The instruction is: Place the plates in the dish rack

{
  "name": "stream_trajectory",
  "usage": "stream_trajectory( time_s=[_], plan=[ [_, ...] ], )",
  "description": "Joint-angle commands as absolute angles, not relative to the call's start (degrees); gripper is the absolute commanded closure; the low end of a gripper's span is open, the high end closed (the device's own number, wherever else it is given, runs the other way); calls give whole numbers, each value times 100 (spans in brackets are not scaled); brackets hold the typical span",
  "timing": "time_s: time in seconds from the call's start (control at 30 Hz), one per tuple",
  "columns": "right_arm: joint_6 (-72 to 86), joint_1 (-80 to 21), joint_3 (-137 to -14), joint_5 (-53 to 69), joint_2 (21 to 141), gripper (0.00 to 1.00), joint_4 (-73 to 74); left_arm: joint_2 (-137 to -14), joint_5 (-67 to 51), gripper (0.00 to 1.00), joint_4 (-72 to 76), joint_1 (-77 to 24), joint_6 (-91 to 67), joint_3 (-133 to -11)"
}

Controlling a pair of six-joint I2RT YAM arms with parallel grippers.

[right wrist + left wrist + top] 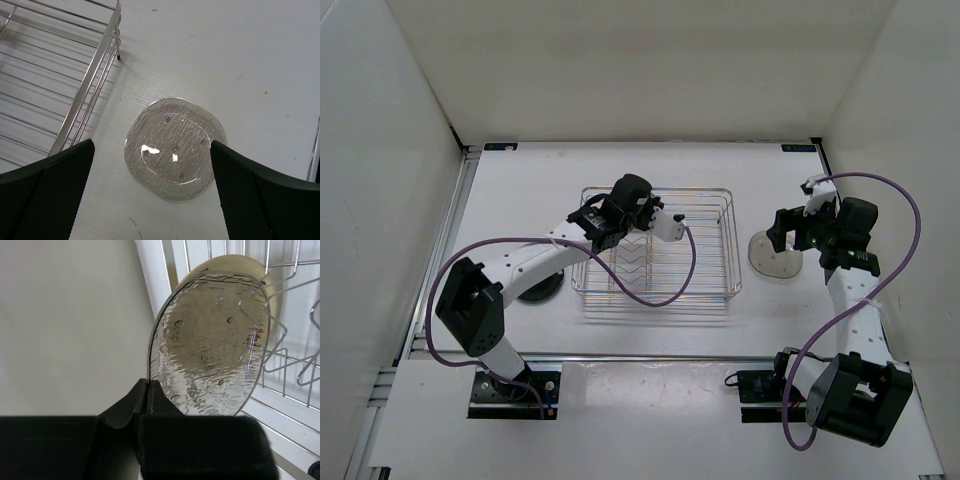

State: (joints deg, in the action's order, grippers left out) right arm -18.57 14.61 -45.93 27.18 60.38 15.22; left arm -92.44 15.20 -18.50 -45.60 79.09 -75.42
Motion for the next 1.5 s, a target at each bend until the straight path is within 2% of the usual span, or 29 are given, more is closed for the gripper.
stream_trajectory(
  time_s=[0.0, 0.6, 1.47],
  plan=[
    [-1863, 1538, -4544, 2813, 5985, 0, 1336, -9026, 1380, 90, -1775, -4579, 7945, -7427],
    [-1863, 1705, -4544, 3032, 5880, 0, 1336, -9185, 1213, 90, -1775, -4632, 7497, -7075],
    [-1811, 2030, -4491, 3305, 5827, 0, 1389, -9835, 1143, 89, -1775, -4526, 7313, -7418]
  ],
)
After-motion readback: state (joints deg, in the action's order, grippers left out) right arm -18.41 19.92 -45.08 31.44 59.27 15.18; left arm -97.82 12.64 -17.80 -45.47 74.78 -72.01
